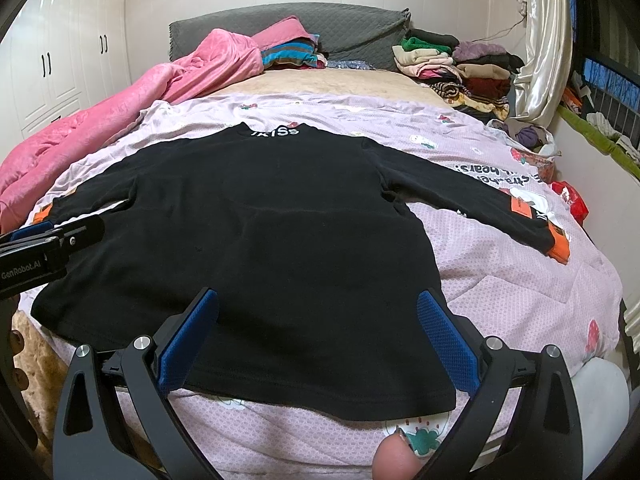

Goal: Fold small clothes

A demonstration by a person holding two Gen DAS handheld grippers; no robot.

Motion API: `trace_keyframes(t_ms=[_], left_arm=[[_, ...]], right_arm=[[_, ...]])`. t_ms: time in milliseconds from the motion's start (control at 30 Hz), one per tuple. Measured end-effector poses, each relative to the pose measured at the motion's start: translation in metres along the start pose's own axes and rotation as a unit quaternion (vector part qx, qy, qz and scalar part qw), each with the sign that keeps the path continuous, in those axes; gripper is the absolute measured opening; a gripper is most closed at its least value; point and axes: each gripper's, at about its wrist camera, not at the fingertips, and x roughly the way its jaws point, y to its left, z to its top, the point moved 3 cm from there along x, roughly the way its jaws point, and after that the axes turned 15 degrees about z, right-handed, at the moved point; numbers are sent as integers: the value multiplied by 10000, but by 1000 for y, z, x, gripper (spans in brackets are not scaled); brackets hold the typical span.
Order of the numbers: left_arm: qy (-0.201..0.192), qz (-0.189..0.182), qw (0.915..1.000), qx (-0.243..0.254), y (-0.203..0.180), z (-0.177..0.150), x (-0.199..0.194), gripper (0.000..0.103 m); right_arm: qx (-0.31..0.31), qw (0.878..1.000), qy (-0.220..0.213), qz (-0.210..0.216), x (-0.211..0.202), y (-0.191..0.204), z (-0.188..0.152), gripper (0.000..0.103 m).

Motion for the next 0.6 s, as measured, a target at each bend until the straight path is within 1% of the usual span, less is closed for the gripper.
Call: trace_keyframes(t_ms=[200, 267, 467, 600], left_arm=[[37, -30, 10000, -43, 0, 5, 3, 94], [63, -23, 10000, -73, 0, 12, 7, 94], [112, -42, 9998, -161, 1, 30, 18, 94], [184, -58, 9997, -138, -3, 44, 30, 94]], right_arm=[[-3, 10000, 20, 29, 5, 3, 8, 99], [2, 10000, -1, 37, 7, 2, 11, 99], [113, 9999, -13, 13, 20, -6, 34, 99], [238, 9997, -17, 20, 29, -15, 45, 99]])
